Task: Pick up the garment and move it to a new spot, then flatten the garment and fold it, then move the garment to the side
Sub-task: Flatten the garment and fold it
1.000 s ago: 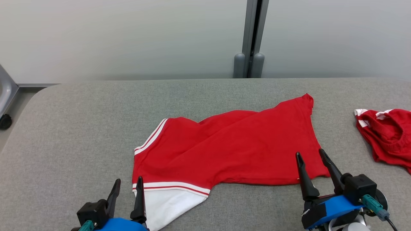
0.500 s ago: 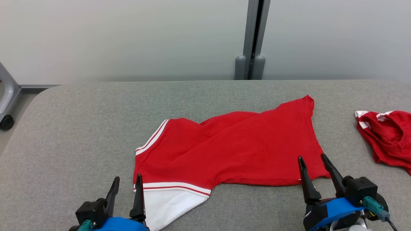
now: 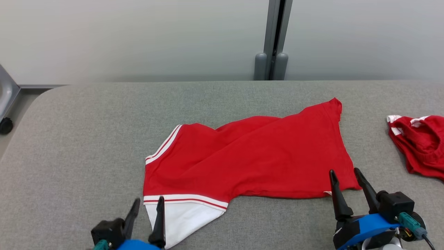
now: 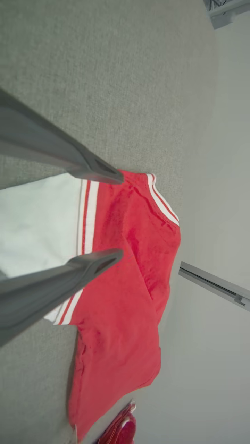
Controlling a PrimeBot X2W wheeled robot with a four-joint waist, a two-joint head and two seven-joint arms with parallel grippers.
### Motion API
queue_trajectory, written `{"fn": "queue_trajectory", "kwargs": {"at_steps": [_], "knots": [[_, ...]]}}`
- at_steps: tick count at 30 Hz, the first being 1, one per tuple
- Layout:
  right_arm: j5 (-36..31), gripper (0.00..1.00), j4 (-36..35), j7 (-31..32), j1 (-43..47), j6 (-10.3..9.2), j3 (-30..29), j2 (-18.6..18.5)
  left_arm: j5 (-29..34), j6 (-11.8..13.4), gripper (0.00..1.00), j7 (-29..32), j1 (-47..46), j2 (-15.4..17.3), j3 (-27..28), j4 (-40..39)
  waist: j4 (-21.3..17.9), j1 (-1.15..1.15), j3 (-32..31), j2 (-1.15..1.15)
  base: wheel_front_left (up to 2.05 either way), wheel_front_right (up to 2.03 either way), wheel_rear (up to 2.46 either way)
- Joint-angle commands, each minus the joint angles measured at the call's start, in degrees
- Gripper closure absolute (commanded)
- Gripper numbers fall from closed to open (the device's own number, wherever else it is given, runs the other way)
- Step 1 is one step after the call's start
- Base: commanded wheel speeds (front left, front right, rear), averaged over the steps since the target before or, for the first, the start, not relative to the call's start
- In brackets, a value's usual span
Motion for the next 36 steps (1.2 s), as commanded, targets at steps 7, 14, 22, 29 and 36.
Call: {"fn": "queue_trajectory", "kwargs": {"at_steps": [7,14,22,29,36], "knots": [[-0.58,0.0,0.54,0.43,0.4,0.0,-1.64,0.06,-2.66,1.49,0.0,10.64,6.85,2.09,-1.58,-2.96,0.03,0.0,1.46,0.0,0.0,0.0,0.0],[-0.93,0.0,1.43,0.19,0.46,0.0,-2.19,0.05,-5.03,2.61,0.0,17.88,10.19,3.12,-2.45,-7.32,0.14,0.0,1.37,0.0,0.0,0.0,0.0],[-0.91,0.0,3.27,0.13,0.03,0.0,-2.06,0.04,-7.49,1.03,0.89,18.81,8.3,1.08,-3.07,-6.68,-0.65,0.0,0.61,0.0,0.0,0.0,0.0],[-3.44,0.0,6.42,1.24,-1.32,0.0,-6.86,0.03,-7.3,0.04,1.0,15.07,6.63,0.21,-2.37,-5.71,-0.95,0.0,0.5,0.0,0.0,0.0,0.0],[-6.05,0.0,12.21,5.58,-5.41,0.0,-14.32,0.02,-6.46,0.42,1.0,10.18,5.32,1.25,-0.15,-7.04,-0.02,0.0,1.14,0.0,0.0,0.0,0.0]]}}
